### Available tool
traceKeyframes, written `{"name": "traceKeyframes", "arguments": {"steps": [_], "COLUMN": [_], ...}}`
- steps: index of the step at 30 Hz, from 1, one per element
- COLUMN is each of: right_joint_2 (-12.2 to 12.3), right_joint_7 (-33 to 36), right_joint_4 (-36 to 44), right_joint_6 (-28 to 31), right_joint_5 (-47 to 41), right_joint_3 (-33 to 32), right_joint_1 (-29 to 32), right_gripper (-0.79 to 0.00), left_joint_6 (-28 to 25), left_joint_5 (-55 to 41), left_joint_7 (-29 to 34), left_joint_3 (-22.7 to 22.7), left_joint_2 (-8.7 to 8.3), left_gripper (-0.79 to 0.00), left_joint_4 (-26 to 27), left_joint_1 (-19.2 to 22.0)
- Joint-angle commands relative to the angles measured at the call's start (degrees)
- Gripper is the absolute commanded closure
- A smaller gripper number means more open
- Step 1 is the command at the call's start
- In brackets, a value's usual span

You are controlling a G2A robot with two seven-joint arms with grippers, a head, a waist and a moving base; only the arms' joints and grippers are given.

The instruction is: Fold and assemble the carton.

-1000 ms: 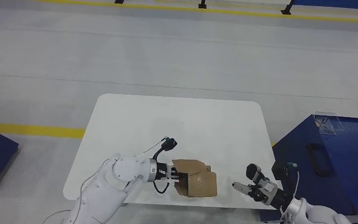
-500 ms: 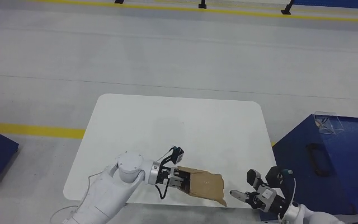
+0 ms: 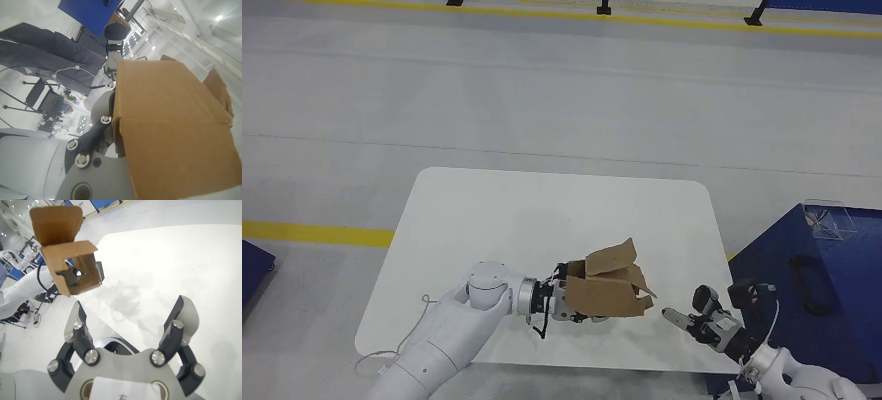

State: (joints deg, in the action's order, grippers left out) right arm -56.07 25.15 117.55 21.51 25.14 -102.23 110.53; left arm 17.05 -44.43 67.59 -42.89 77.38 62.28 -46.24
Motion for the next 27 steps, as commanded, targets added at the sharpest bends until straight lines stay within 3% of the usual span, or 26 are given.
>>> {"name": "traceKeyframes", "arguments": {"steps": [1, 6, 11, 19, 27], "right_joint_2": [-0.05, -0.03, -0.3, -0.95, -0.73], "right_joint_7": [0.58, 3.65, 5.37, 6.72, 4.1], "right_joint_4": [-0.79, -1.25, -3.21, -7.48, -5.46], "right_joint_6": [-0.65, -4.79, -8.41, -7.67, -5.12], "right_joint_5": [-2.6, 0.1, 5.58, 7.82, 3.34], "right_joint_3": [0.42, 2.62, 9.08, 17.85, 12.58], "right_joint_1": [-1.19, -4.15, -8.14, -12.08, -9.54], "right_gripper": [-0.785, -0.785, -0.785, -0.785, -0.785], "left_joint_6": [-1.1, -1.53, -1.66, -1.55, -1.16], "left_joint_5": [1.51, 2.19, 2.26, 1.97, 2.13], "left_joint_7": [-0.54, -0.58, -0.46, 0.17, 0.36], "left_joint_3": [0.62, 1.19, 0.91, -0.02, -0.61], "left_joint_2": [0.16, 0.45, 0.5, 0.42, 0.36], "left_gripper": [0.0, 0.0, 0.0, 0.0, 0.0], "left_joint_4": [0.13, 0.5, 1.08, 0.63, 0.14], "left_joint_1": [0.07, -0.01, -0.17, -0.22, -0.43]}}
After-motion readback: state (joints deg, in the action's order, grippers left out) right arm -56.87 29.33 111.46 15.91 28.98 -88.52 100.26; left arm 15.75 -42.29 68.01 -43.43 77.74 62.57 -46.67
